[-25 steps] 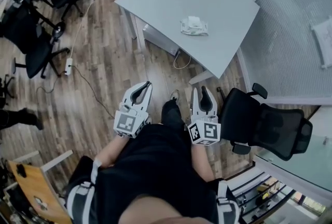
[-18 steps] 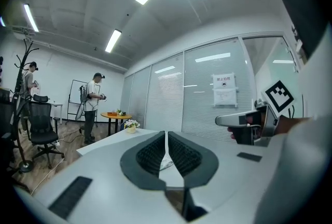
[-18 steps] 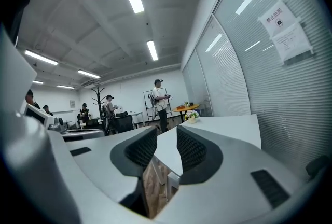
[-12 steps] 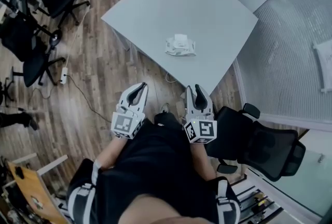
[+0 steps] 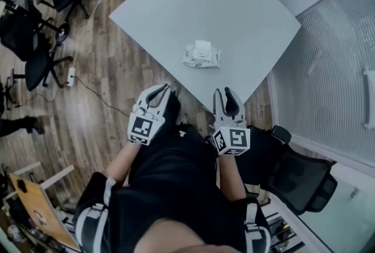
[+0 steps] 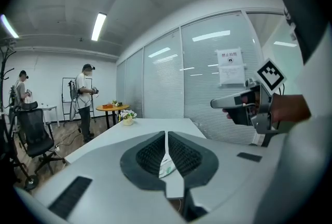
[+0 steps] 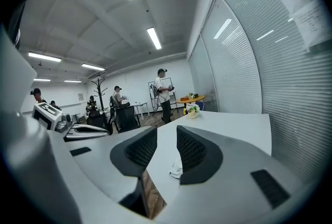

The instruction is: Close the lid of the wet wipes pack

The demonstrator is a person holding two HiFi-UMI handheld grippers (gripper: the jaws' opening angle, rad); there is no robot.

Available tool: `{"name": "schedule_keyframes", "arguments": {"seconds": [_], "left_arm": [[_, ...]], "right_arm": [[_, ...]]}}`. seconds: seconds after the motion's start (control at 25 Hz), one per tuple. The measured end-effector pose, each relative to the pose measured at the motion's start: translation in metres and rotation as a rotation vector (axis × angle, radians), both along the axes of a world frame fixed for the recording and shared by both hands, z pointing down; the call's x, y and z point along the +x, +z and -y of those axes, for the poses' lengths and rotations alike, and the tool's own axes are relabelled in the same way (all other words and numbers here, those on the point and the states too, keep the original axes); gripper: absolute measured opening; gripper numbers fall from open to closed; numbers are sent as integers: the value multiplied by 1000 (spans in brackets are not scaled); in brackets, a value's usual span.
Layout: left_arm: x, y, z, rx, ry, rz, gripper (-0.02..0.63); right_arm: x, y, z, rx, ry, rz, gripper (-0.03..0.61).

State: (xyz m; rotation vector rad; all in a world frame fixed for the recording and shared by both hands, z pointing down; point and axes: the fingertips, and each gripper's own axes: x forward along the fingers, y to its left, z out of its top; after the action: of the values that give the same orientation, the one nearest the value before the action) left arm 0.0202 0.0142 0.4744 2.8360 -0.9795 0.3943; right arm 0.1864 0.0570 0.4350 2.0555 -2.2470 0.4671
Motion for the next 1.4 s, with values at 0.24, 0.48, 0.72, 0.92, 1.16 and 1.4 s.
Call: {"name": "schedule_keyframes", "arguments": {"seconds": [0.24,0.48,0.72,0.92,1.16,1.4], "left_arm": [[33,40,77,26,98,156,35],[68,103,147,26,222,319,37],[100,180,189,-30,395,466,38],[119,243,197,-33,553,602,37],[128,302,195,-130,686,695,38],[134,330,197,-199,750,736,38]], "right_arm": [[17,18,65,-42,-23,-13,131],[36,40,136,-101,-27,-10,130],[46,69,197,-171,-45,-19,132],[51,91,234,-236,-71,-32,132],[51,135,266,-345,-156,-52,132],[45,188,287,-482,-320,-110,132]]}}
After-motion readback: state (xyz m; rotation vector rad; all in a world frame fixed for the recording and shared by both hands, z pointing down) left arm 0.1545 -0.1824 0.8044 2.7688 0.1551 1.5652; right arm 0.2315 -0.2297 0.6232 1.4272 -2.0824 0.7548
